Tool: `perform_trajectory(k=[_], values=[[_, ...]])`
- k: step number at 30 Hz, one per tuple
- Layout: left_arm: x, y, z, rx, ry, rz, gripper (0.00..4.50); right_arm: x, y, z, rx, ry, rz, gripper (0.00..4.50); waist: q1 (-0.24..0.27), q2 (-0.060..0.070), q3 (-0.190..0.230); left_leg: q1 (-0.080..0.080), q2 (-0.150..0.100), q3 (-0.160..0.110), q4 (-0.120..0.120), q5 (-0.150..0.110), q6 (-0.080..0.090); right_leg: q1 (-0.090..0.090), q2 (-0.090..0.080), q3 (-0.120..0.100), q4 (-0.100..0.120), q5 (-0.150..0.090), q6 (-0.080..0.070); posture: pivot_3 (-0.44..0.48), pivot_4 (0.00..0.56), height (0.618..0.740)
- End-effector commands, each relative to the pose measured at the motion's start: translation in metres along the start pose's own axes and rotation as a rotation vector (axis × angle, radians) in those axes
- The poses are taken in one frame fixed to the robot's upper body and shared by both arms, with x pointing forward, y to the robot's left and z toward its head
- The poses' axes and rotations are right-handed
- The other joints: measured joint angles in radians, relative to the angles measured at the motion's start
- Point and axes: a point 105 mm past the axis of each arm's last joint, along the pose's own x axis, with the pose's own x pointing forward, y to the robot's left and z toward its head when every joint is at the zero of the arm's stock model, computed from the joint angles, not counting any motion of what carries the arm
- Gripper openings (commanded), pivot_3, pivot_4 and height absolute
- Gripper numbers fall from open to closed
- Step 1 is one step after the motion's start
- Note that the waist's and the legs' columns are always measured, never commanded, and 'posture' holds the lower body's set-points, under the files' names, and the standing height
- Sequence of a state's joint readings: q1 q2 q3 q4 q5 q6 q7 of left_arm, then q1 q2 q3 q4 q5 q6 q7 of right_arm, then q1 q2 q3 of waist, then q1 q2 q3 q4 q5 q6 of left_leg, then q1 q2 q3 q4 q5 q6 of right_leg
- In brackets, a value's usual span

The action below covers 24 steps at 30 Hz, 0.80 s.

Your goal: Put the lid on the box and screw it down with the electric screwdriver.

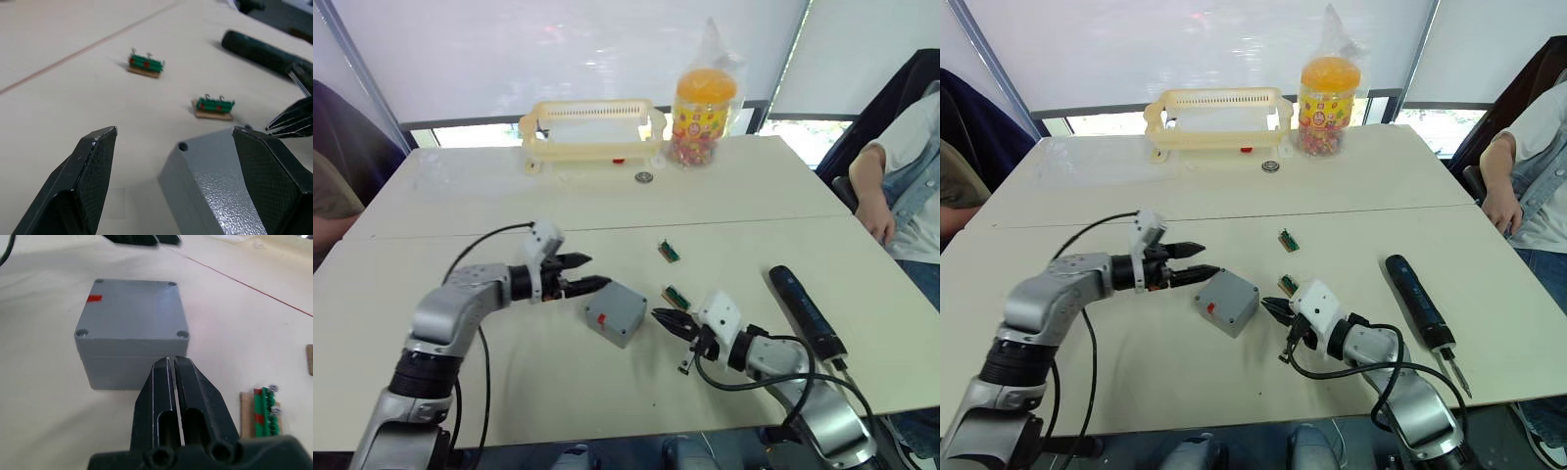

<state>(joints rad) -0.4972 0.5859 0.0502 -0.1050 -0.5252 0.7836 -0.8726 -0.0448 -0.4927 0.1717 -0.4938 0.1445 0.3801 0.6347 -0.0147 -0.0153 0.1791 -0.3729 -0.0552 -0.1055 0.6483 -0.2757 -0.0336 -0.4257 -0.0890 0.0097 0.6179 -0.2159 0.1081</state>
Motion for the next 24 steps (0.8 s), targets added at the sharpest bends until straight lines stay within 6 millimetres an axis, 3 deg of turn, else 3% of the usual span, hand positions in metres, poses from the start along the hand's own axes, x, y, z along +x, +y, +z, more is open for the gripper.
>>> perform_trajectory(k=[1, 5, 8, 18, 24], values=[[-0.025, 0.009, -0.001, -0.004, 0.005, 0.086, 3.87, -0.009, 0.006, 0.011, 0.024, -0.018, 0.019, 0.07, 0.0, 0.0, 0.0, 0.0, 0.0, 0.0, 0.0, 0.0, 0.0, 0.0, 0.0, 0.0, 0.0, 0.0, 0.0, 0.0, 0.15, 0.74], [-0.041, 0.013, -0.024, 0.029, 0.081, 0.148, 3.87, -0.011, 0.009, 0.008, 0.088, 0.004, 0.033, 0.07, 0.003, 0.0, 0.0, 0.0, 0.0, 0.0, 0.0, 0.0, 0.0, 0.0, 0.0, 0.0, 0.0, 0.0, 0.0, 0.0, 0.15, 0.74], [-0.04, 0.011, -0.037, 0.065, 0.128, 0.14, 3.87, -0.008, 0.013, 0.006, 0.105, 0.015, 0.061, 0.07, 0.007, 0.0, 0.0, -0.001, 0.001, 0.0, 0.0, 0.0, 0.0, 0.0, -0.001, 0.0, 0.0, 0.0, -0.001, 0.0, 0.15, 0.74], [0.004, 0.029, -0.051, 0.183, 0.155, 0.115, 3.87, 0.006, 0.02, -0.006, 0.105, 0.076, 0.121, 0.07, 0.013, 0.0, 0.0, -0.001, -0.002, 0.0, 0.0, 0.0, 0.0, 0.0, -0.002, -0.001, -0.001, 0.0, 0.0, 0.0, 0.15, 0.74], [0.011, 0.017, -0.055, 0.181, 0.153, 0.046, 3.87, 0.012, 0.019, -0.01, 0.109, 0.082, 0.114, 0.07, 0.001, 0.0, 0.0, -0.001, -0.001, 0.0, 0.0, 0.0, 0.0, 0.0, -0.002, -0.001, -0.001, 0.0, 0.0, 0.0, 0.15, 0.74]])
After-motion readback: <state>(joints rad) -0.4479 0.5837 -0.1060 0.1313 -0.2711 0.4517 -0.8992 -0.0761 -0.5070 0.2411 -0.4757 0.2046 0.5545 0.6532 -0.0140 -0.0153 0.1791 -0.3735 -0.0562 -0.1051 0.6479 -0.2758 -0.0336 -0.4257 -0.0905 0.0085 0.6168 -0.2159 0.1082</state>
